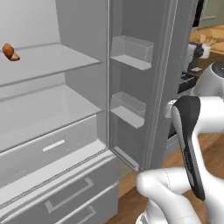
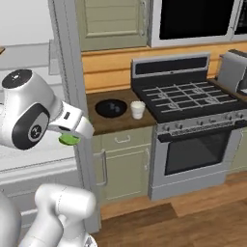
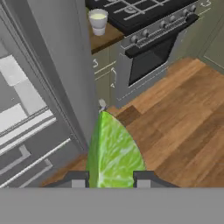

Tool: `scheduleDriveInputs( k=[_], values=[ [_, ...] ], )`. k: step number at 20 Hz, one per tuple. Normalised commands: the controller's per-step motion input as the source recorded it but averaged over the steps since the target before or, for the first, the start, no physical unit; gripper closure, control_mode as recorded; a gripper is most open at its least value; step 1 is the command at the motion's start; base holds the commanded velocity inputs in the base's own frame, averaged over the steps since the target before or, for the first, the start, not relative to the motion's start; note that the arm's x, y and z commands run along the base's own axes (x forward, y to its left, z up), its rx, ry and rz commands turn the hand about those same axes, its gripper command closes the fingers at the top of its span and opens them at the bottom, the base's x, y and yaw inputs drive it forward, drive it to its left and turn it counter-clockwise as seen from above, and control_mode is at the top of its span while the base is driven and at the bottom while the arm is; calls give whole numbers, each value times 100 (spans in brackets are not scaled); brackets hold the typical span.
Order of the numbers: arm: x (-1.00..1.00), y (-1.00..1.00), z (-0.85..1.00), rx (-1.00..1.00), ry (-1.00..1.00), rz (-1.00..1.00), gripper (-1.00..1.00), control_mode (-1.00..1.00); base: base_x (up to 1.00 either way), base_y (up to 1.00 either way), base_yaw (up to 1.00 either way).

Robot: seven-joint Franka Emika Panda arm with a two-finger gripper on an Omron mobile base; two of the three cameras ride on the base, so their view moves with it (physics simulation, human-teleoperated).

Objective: Grab a lemon wedge from the fridge and one ice cube from the ice bowl, and put them in the glass of lemonade.

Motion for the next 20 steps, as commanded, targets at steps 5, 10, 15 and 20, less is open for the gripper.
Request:
scheduleDriveInputs(
  k=[5, 10, 15, 20],
  values=[
    [0, 0, 0, 0, 0, 0, 100, 100, 13, -55, -78],
    [0, 0, 0, 0, 0, 0, 100, 100, 48, -66, -24],
    [0, 0, 0, 0, 0, 0, 100, 100, 99, -74, 48],
    [0, 0, 0, 0, 0, 0, 100, 100, 79, -12, 91]
  ],
)
